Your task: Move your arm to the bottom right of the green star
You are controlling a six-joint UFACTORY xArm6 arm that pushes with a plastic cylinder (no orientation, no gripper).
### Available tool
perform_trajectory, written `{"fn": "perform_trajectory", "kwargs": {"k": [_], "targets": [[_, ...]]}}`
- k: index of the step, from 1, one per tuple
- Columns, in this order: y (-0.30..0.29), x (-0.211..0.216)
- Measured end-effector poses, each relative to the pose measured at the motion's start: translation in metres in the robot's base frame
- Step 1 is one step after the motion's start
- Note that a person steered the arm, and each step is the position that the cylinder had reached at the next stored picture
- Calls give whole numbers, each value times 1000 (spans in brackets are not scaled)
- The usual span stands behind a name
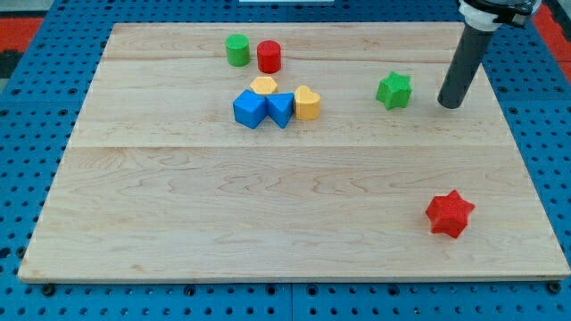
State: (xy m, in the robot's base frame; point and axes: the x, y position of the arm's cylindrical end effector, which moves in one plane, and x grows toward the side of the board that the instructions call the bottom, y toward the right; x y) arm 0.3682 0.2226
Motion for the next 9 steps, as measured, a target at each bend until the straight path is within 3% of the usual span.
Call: {"fn": "perform_trajectory", "kwargs": {"k": [3,6,9], "targets": [[0,-8],[5,25],[5,25]]}}
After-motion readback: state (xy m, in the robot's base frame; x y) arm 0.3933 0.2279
